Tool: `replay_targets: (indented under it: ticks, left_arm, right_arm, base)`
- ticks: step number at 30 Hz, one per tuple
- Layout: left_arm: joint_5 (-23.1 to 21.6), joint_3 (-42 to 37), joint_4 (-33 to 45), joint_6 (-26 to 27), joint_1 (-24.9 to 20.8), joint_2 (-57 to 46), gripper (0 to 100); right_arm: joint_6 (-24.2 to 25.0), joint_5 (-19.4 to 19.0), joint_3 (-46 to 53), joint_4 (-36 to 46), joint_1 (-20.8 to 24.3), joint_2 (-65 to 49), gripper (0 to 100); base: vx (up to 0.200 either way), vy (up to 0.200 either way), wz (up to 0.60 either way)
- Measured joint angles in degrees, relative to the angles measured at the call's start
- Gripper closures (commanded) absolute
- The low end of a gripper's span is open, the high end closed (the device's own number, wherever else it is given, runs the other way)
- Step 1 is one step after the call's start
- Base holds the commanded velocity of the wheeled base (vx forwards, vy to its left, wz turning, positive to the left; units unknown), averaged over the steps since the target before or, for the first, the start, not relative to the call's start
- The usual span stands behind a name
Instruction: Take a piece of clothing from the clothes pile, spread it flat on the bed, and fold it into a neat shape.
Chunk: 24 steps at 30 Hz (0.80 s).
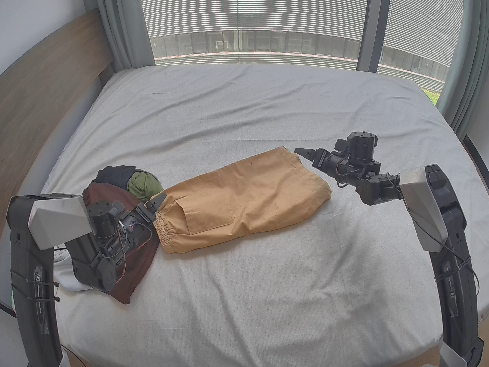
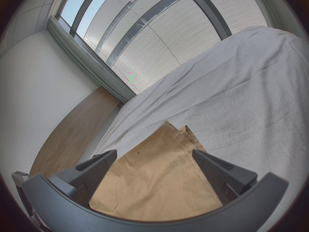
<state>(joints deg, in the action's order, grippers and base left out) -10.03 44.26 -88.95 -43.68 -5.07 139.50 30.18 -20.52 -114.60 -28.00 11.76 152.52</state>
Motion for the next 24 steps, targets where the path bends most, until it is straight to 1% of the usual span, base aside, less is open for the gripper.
replay_targets:
  ticks: [8, 16, 21, 24]
  left_arm:
    - [0.3, -0.2, 0.0, -0.4, -0.2, -0.2, 0]
    - [0.3, -1.5, 0.0, -0.3, -1.4, -1.5, 0]
    - [0.2, -2.8, 0.0, -0.2, -2.7, -2.7, 0]
    - [0.3, -3.3, 0.0, -0.1, -3.4, -3.1, 0]
  right_arm:
    - [0.0, 0.6, 1.2, 0.5, -0.2, -2.7, 0]
    - [-0.4, 1.1, 12.1, -0.4, -1.5, -6.8, 0]
    - [-0.4, 3.2, 18.1, -2.3, -3.2, -8.3, 0]
    - [-0.3, 4.2, 21.9, -3.7, -3.5, -8.8, 0]
  base:
    - [0.0, 0.0, 0.0]
    - [0.0, 0.0, 0.0]
    - [0.0, 0.0, 0.0]
    - [0.0, 0.0, 0.0]
